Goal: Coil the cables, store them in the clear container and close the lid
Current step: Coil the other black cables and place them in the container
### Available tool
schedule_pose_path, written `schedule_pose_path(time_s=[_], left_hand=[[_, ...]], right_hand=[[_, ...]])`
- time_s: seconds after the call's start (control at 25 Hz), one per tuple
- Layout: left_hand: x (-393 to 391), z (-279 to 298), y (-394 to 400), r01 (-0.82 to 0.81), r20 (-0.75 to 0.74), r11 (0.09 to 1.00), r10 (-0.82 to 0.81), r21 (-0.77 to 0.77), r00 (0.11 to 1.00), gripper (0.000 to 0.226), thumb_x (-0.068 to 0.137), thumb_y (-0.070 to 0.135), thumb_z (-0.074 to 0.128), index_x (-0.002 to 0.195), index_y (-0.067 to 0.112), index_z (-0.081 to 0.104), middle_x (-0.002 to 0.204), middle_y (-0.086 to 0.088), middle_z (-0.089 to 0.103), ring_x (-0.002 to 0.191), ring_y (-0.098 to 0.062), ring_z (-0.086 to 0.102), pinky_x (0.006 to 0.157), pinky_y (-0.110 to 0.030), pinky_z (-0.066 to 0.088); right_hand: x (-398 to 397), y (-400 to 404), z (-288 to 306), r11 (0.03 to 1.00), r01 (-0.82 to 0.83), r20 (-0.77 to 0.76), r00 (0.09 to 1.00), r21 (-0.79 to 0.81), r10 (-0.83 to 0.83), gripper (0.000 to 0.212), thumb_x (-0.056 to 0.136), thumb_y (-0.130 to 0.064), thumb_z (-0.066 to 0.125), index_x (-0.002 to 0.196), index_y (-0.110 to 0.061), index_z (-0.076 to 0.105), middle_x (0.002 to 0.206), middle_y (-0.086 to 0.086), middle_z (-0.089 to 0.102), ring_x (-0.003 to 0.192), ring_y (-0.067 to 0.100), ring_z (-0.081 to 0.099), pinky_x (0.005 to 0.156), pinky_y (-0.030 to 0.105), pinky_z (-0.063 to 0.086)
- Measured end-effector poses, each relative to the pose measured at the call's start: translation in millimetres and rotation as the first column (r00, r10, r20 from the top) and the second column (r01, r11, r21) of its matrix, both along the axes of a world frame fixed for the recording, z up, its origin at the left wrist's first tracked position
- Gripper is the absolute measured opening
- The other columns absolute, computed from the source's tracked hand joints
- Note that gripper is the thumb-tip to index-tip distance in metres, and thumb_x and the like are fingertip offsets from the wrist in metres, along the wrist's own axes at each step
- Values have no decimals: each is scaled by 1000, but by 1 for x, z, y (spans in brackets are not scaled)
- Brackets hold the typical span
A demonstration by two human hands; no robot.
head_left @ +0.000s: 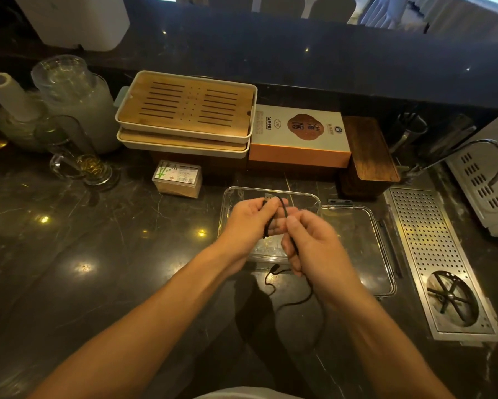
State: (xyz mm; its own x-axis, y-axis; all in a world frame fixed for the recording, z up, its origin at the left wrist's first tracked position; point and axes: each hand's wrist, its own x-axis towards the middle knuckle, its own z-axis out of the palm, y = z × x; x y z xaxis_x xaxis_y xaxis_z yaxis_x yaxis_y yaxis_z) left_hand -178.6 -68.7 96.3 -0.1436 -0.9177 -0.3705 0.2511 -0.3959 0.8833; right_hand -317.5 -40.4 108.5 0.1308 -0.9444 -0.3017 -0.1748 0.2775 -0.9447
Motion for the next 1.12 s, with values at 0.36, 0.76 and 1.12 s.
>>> schedule_pose_path(time_s=[0.36, 0.76, 1.12], left_hand=[[17, 8, -13, -79, -383, 987, 127, 139, 915, 31, 104, 18, 49, 121, -4, 64, 69, 4, 65, 59, -3, 65, 55, -15, 54], [9, 2, 4, 424, 47, 886, -440, 188, 897, 32, 104, 22, 51, 118, -3, 65, 91, -13, 78, 65, -10, 68, 57, -17, 50], [8, -10, -8, -23, 8, 993, 22, 118, 1000, 31, 106, 23, 47, 117, 2, 67, 99, -12, 78, 84, -16, 76, 74, -25, 59]], right_hand=[[-30, 12, -70, 901, -245, 101, 969, 358, 224, 50, 95, -51, 63, 58, -23, 46, 55, -1, 33, 48, 16, 27, 50, 29, 26], [-42, -80, -44, 937, -61, -168, 978, 345, 126, 37, 99, -30, 62, 64, -17, 59, 55, -5, 37, 42, 8, 28, 41, 22, 23], [-15, -31, 15, 883, -456, -332, 821, 109, 465, 31, 108, -32, 48, 89, -16, 68, 58, -8, 49, 47, 1, 45, 48, 17, 38]])
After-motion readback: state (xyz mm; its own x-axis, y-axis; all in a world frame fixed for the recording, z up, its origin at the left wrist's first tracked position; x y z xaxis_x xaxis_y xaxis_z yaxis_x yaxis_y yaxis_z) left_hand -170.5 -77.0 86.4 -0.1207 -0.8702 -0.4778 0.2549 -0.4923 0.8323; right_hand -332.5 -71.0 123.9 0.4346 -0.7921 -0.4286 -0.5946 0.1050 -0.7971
